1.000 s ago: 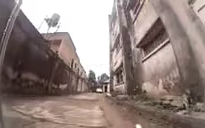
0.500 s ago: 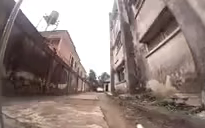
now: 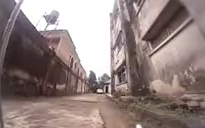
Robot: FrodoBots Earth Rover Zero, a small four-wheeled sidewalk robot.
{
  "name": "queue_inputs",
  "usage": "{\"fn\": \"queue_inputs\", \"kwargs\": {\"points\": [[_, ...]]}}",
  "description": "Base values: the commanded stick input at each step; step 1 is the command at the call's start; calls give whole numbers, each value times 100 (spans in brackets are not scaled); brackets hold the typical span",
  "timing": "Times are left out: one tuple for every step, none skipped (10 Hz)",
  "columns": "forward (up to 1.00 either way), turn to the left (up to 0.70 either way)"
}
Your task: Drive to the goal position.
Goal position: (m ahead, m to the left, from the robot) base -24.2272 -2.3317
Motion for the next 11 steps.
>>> {"fn": "queue_inputs", "kwargs": {"points": [[78,3],[78,3],[78,3],[78,3],[78,3],[75,3],[58,2],[42,1],[25,1],[8,0],[8,0]]}}
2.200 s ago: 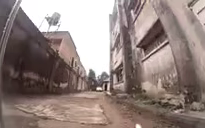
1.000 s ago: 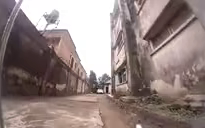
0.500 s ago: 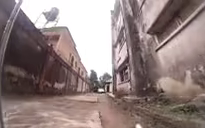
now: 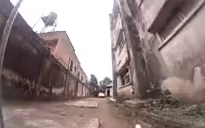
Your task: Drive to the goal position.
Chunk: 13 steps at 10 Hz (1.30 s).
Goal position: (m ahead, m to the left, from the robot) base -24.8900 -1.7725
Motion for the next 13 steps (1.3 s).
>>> {"fn": "queue_inputs", "kwargs": {"points": [[8,0],[8,1],[8,2],[8,4],[8,4],[8,4],[8,4],[8,4],[8,4],[8,4],[8,4],[8,4],[8,4]]}}
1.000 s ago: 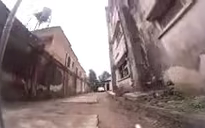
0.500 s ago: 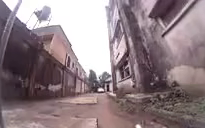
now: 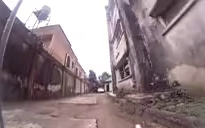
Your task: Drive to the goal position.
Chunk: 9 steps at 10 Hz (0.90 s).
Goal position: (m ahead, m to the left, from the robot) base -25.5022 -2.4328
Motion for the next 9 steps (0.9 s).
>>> {"fn": "queue_inputs", "kwargs": {"points": [[8,4],[8,4],[8,4],[8,4],[8,4],[8,4],[8,4],[8,4],[8,4]]}}
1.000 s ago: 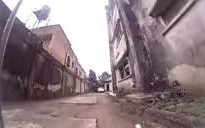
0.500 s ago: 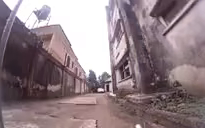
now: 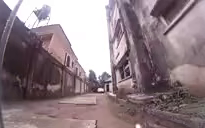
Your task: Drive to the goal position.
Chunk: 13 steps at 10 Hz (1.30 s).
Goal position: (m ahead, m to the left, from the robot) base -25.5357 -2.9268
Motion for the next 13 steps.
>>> {"fn": "queue_inputs", "kwargs": {"points": [[8,4],[8,4],[8,4],[8,4],[8,4],[8,4],[8,4],[8,3],[8,1],[8,0],[8,0],[8,0],[7,2]]}}
